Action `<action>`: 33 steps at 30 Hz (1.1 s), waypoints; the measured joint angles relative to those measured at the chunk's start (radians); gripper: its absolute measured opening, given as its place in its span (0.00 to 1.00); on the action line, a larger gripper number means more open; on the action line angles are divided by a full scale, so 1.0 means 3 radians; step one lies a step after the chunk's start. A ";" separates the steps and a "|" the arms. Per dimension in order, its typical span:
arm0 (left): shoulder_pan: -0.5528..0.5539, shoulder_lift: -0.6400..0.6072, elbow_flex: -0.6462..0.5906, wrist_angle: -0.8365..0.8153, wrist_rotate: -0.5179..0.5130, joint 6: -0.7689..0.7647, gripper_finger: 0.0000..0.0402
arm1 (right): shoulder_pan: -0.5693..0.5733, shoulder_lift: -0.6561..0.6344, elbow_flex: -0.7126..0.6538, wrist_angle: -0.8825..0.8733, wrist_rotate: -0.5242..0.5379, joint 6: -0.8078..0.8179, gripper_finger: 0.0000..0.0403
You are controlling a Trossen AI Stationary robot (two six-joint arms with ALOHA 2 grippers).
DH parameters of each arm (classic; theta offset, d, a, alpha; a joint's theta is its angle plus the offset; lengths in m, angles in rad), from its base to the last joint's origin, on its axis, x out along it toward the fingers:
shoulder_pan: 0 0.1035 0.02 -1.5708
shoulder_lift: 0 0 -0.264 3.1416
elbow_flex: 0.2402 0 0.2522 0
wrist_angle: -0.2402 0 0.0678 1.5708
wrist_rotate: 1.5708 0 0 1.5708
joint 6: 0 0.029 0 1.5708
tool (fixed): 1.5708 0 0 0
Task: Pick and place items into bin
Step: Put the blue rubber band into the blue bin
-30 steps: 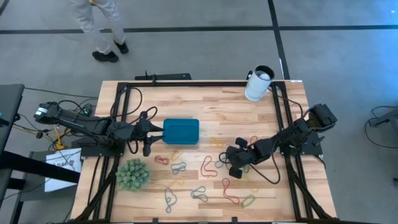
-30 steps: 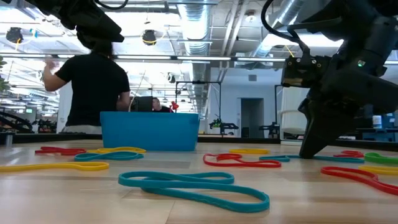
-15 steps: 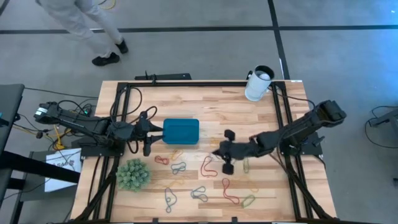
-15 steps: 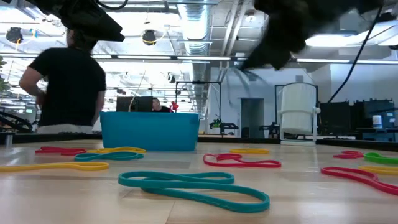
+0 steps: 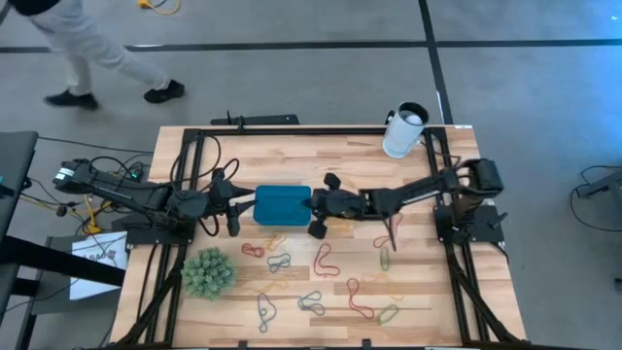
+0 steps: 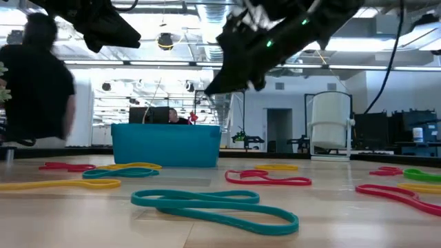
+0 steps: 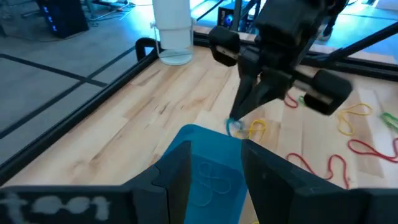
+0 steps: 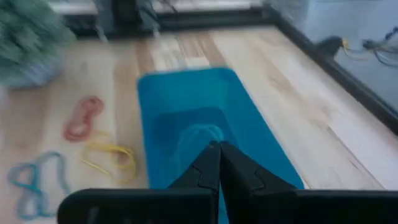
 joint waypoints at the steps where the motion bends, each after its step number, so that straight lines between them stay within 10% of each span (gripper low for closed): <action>1: 0.0000 0.0000 0.0000 0.0002 0.0000 0.0000 0.32 | -0.0024 0.0096 0.0077 0.0033 -0.0021 -0.0001 0.00; 33: 0.0001 0.0000 0.0000 -0.0143 0.0005 -0.0039 0.32 | -0.0285 0.0594 0.0822 -0.1403 -0.0173 -0.0170 0.11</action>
